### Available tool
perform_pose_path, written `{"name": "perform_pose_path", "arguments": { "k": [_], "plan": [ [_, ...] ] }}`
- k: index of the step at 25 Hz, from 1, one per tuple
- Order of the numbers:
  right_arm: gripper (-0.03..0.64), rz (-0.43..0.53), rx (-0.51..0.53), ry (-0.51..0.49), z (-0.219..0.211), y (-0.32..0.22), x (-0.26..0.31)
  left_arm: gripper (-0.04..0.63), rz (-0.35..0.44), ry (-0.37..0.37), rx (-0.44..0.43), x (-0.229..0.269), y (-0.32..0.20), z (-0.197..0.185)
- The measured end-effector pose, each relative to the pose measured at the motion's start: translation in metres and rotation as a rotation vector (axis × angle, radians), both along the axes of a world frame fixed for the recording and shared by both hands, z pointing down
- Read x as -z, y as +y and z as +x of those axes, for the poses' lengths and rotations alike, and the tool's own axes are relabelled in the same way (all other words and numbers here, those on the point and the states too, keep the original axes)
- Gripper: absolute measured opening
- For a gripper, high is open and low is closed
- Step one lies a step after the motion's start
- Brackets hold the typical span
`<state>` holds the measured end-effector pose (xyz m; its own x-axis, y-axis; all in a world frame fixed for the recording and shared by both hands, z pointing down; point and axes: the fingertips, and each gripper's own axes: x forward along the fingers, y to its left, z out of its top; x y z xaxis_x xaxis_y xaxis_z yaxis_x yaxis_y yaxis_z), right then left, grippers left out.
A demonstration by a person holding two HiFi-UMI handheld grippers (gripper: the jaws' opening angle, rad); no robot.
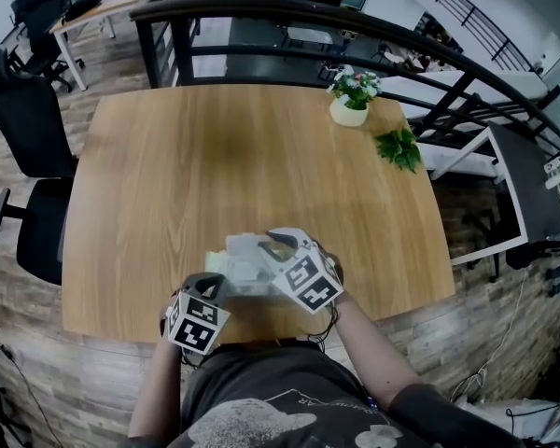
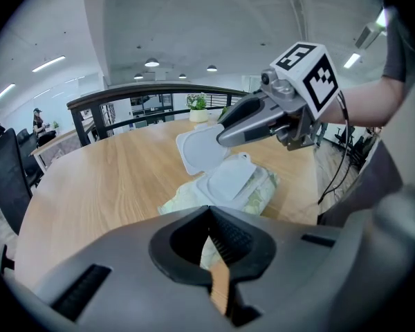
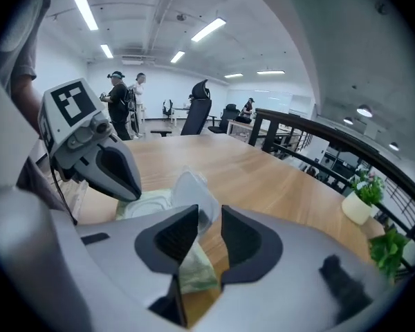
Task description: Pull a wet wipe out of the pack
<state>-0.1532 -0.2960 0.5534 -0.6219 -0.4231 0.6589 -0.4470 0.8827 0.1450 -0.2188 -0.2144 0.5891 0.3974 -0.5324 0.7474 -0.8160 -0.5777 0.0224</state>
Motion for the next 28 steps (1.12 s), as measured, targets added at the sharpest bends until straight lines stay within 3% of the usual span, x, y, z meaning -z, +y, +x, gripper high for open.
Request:
{"name": "perform_pose_path", "arguments": {
  "k": [4,12,15,19,22,28],
  "plan": [
    [0.115,-0.062,-0.053,-0.022,0.007,-0.009,-0.014,0.012,0.009,-0.002,0.003,0.001,-0.002,0.001],
    [0.115,-0.069,-0.085,-0.072,0.010,-0.013,-0.008,0.014,0.025,-0.019,0.013,0.006,-0.003,0.001],
    [0.115,-0.059,-0.102,-0.120,0.014,-0.010,0.005,0.015,0.092,0.024,0.038,0.021,-0.004,0.003],
    [0.115,-0.049,-0.113,-0.160,0.027,-0.003,0.018,0.021,0.178,0.039,0.001,0.041,0.000,0.021],
    [0.115,-0.050,-0.114,-0.177,0.037,0.004,0.021,0.172,0.193,0.022,-0.046,0.042,0.002,0.042],
    [0.115,-0.062,-0.115,-0.199,0.052,0.021,0.021,0.202,0.281,-0.097,-0.003,0.042,-0.011,0.058]
  ]
}}
